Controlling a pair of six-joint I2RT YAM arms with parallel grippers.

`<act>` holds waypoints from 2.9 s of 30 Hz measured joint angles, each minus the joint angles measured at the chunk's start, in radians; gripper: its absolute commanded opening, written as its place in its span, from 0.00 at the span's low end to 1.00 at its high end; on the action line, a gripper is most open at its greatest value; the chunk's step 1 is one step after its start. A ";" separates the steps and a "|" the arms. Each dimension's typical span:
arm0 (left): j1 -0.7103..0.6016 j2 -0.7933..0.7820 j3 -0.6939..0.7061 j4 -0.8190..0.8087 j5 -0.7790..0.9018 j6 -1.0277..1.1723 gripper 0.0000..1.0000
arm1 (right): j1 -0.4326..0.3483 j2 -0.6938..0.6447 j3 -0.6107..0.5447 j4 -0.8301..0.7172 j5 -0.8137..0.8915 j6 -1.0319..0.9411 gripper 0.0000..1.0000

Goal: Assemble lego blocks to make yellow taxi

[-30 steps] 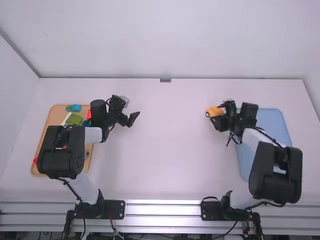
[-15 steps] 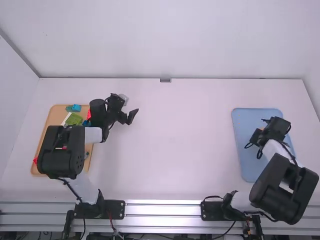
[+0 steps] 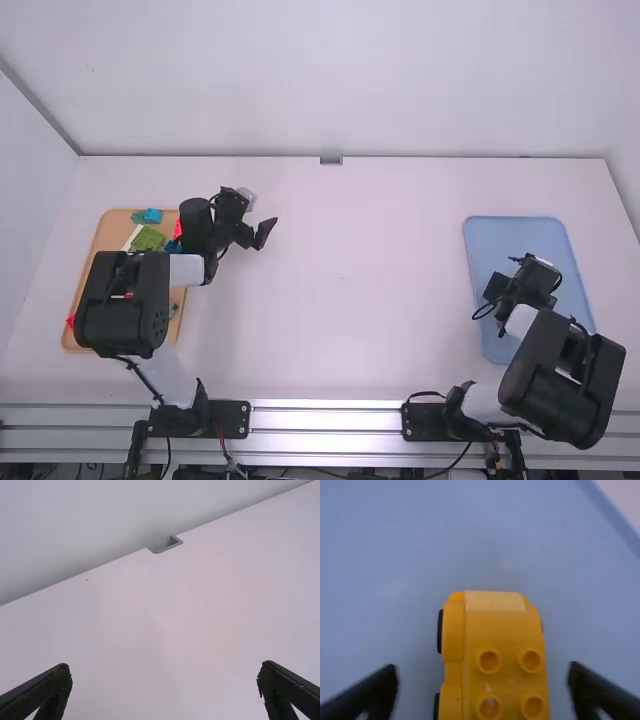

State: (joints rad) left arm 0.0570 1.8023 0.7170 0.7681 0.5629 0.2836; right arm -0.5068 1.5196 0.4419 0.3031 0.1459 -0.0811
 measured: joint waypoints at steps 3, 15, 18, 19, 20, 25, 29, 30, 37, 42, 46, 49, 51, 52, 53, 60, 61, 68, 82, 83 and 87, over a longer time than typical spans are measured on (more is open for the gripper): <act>0.000 0.000 0.000 0.000 0.000 0.000 0.99 | 0.000 0.000 0.011 -0.093 -0.001 0.002 0.99; 0.000 -0.109 0.000 -0.097 -0.112 -0.131 0.99 | 0.176 -0.223 0.255 -0.520 0.007 0.026 0.99; 0.000 -0.225 0.000 -0.225 -0.156 -0.146 0.99 | 0.261 -0.314 0.286 -0.568 0.007 0.026 0.99; 0.000 -0.263 0.000 -0.267 -0.166 -0.150 0.99 | 0.286 -0.336 0.291 -0.580 0.007 0.026 0.99; 0.000 -0.317 0.000 -0.324 -0.182 -0.154 0.99 | 0.324 -0.367 0.294 -0.597 0.007 0.027 0.99; -0.005 -0.528 0.001 -0.515 -0.273 -0.158 0.99 | 0.457 -0.462 0.294 -0.621 0.006 0.026 0.99; -0.005 -0.701 0.001 -0.603 -0.315 -0.157 0.99 | 0.560 -0.527 0.294 -0.621 0.006 0.026 0.98; -0.005 -0.745 0.001 -0.626 -0.323 -0.157 0.99 | 0.589 -0.543 0.294 -0.621 0.006 0.026 0.98; -0.019 -0.903 0.000 -0.710 -0.351 -0.163 0.95 | 0.677 -0.591 0.293 -0.606 -0.010 0.034 0.94; -0.056 -0.958 -0.060 -0.761 -0.394 -0.208 0.87 | 0.610 -0.660 0.246 -0.534 -0.051 0.062 0.87; -0.055 -1.008 -0.127 -0.771 -0.444 -0.246 0.81 | 0.551 -0.721 0.185 -0.477 -0.098 0.073 0.81; -0.055 -1.059 -0.175 -0.772 -0.488 -0.263 0.76 | 0.514 -0.769 0.135 -0.428 -0.118 0.074 0.76; -0.055 -1.111 -0.219 -0.771 -0.518 -0.269 0.71 | 0.506 -0.816 0.087 -0.380 -0.127 0.074 0.70; -0.055 -1.134 -0.240 -0.772 -0.526 -0.270 0.69 | 0.506 -0.838 0.066 -0.357 -0.132 0.075 0.68; -0.055 -1.144 -0.249 -0.771 -0.530 -0.271 0.67 | 0.506 -0.848 0.057 -0.347 -0.133 0.076 0.67; -0.055 -1.318 -0.422 -0.772 -0.550 -0.277 0.50 | 0.506 -1.028 -0.114 -0.306 -0.142 0.077 0.49; -0.056 -1.336 -0.440 -0.771 -0.550 -0.277 0.48 | 0.506 -1.046 -0.134 -0.305 -0.143 0.077 0.47; -0.055 -1.512 -0.614 -0.772 -0.558 -0.277 0.31 | 0.506 -1.217 -0.312 -0.306 -0.145 0.079 0.31; -0.055 -1.744 -0.708 -0.763 -0.561 -0.278 0.10 | 0.506 -1.448 -0.431 -0.298 -0.146 0.078 0.09; -0.056 -1.755 -0.708 -0.763 -0.560 -0.278 0.09 | 0.506 -1.458 -0.431 -0.298 -0.148 0.076 0.08; -0.055 -1.794 -0.708 -0.763 -0.560 -0.278 0.04 | 0.506 -1.504 -0.431 -0.298 -0.148 0.076 0.04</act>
State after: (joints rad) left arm 0.0017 0.0086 0.0093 0.0048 0.0025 0.0055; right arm -0.0010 0.0154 0.0113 0.0055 -0.0017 -0.0051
